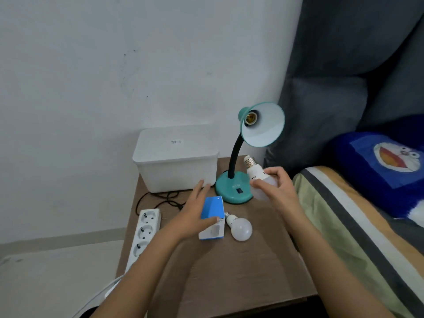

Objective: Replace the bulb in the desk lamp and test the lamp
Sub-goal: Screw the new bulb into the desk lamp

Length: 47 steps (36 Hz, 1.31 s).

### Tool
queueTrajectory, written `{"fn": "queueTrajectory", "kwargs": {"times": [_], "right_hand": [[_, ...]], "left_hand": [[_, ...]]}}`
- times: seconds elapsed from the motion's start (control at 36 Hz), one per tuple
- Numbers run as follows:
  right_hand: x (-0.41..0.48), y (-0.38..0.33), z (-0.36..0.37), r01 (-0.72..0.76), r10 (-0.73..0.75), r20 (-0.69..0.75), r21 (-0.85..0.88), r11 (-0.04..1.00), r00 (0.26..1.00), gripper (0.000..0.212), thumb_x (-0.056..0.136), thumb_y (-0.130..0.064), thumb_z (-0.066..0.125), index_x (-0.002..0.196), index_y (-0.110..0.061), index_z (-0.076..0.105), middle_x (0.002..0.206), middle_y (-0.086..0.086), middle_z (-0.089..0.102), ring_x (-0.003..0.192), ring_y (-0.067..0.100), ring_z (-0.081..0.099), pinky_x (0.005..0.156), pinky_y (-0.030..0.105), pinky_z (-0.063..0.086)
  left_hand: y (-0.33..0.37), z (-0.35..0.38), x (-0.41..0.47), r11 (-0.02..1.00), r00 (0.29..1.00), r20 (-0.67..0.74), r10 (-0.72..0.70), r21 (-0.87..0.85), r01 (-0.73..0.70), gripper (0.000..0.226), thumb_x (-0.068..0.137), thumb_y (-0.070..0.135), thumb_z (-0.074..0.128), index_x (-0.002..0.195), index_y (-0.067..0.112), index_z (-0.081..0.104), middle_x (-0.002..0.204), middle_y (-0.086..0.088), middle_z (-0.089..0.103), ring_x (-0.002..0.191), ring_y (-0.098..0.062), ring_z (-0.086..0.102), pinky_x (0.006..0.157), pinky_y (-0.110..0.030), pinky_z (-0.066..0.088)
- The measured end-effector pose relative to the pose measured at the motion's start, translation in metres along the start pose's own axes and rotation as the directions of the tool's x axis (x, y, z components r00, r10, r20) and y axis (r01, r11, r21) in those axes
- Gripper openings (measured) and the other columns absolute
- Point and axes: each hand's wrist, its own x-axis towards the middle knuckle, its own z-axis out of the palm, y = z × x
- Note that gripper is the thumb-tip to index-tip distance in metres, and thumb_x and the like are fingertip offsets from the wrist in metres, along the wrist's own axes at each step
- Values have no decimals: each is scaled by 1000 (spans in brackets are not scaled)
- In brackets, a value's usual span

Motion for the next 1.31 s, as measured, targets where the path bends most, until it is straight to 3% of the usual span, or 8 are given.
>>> {"fn": "queueTrajectory", "kwargs": {"times": [0.14,0.28,0.5,0.58,0.67,0.83,1.14,1.31], "right_hand": [[25,-34,-17,183,-190,-130,-58,981,973,22,79,-29,70,97,-23,60,88,-17,57,78,2,55,65,15,47],[57,-52,-15,158,-172,-107,-124,980,979,31,80,-41,67,102,-23,53,98,-3,57,88,15,57,76,33,52],[98,-57,1,122,-141,-101,-173,977,985,41,69,-16,71,102,-18,47,106,6,56,92,21,55,71,30,44],[107,-52,7,130,-154,-100,-214,968,983,43,69,-15,68,103,-20,43,114,6,51,104,24,51,80,32,43],[111,-51,12,159,-186,-88,-253,954,979,46,70,-13,67,108,-16,42,113,6,50,102,24,51,74,27,38],[117,-49,16,190,-217,-68,-278,942,974,47,70,-16,70,102,-15,35,106,8,49,90,24,52,55,20,38],[122,-50,11,282,-354,-53,-500,819,934,55,75,-31,72,122,-14,49,123,8,46,106,26,53,83,29,43],[119,-53,12,293,-404,-15,-664,688,915,56,81,-36,66,127,-14,43,128,8,44,107,31,55,82,42,51]], "left_hand": [[54,-43,37,988,986,-67,155,-13,-156,88,84,33,66,149,27,7,158,10,3,145,-7,7,116,-23,13],[100,-67,86,958,951,-123,285,9,-286,102,77,26,75,149,27,3,157,12,3,142,-1,6,113,-18,10],[105,-70,142,917,913,-83,399,17,-399,116,66,22,84,149,30,2,156,18,5,142,4,8,112,-9,12],[99,-68,154,892,887,-94,452,66,-448,111,69,21,82,149,27,6,156,14,9,141,4,10,107,1,8],[95,-68,159,870,860,-130,493,103,-483,101,73,23,78,146,34,10,155,13,16,141,0,16,109,-2,11],[91,-70,163,853,840,-151,521,120,-508,94,75,31,76,144,35,12,152,14,22,139,0,20,110,-4,13],[87,-69,166,850,837,-154,525,153,-505,102,69,25,82,143,36,13,155,10,22,140,-2,20,110,-2,12],[89,-68,164,860,848,-149,508,148,-489,103,68,22,82,147,29,16,155,10,22,139,-1,20,107,1,10]]}}
